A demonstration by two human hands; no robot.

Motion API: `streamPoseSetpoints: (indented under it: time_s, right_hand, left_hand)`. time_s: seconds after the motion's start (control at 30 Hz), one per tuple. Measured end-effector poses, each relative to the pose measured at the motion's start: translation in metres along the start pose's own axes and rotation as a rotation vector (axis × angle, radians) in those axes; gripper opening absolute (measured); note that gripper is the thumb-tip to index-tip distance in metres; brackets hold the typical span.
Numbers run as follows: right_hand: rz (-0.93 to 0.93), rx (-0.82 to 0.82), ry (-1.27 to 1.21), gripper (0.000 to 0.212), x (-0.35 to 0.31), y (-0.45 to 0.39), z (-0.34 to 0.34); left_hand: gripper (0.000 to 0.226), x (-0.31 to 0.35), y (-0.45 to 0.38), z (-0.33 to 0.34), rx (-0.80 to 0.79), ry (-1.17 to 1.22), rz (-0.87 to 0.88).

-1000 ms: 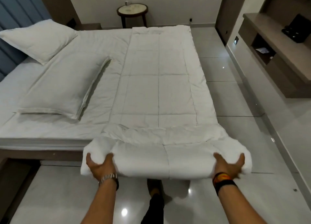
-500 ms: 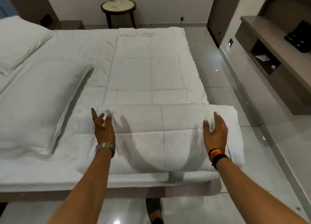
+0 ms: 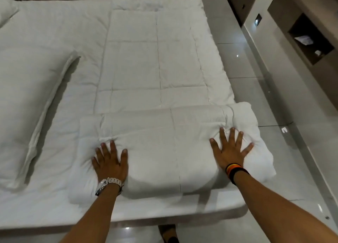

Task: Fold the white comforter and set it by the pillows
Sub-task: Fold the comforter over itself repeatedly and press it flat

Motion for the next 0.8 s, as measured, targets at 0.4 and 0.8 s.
streamPoseSetpoints:
  time_s: [0.4, 0.8]
  right_hand:
    - [0.505, -0.017, -1.132, 0.121, 0.048, 0.121, 0.018]
    - [0.796, 0.095, -1.197, 0.136, 0.044, 0.088, 0.04]
  left_hand:
    - [0.108, -0.035, 0.124, 0.007, 0.145, 1.053, -0.684]
    - [0.141, -0.07, 0.084, 0.029, 0.415, 1.389, -0.766]
Point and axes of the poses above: each hand's wrist, its own y-axis away from the middle knuckle, its own z-axis out of the palm, x = y × z, the point moved 7 cm from there along -y, towards the middle knuckle, and after that the axes turned 10 degrees about y, right-handed, at the moved point
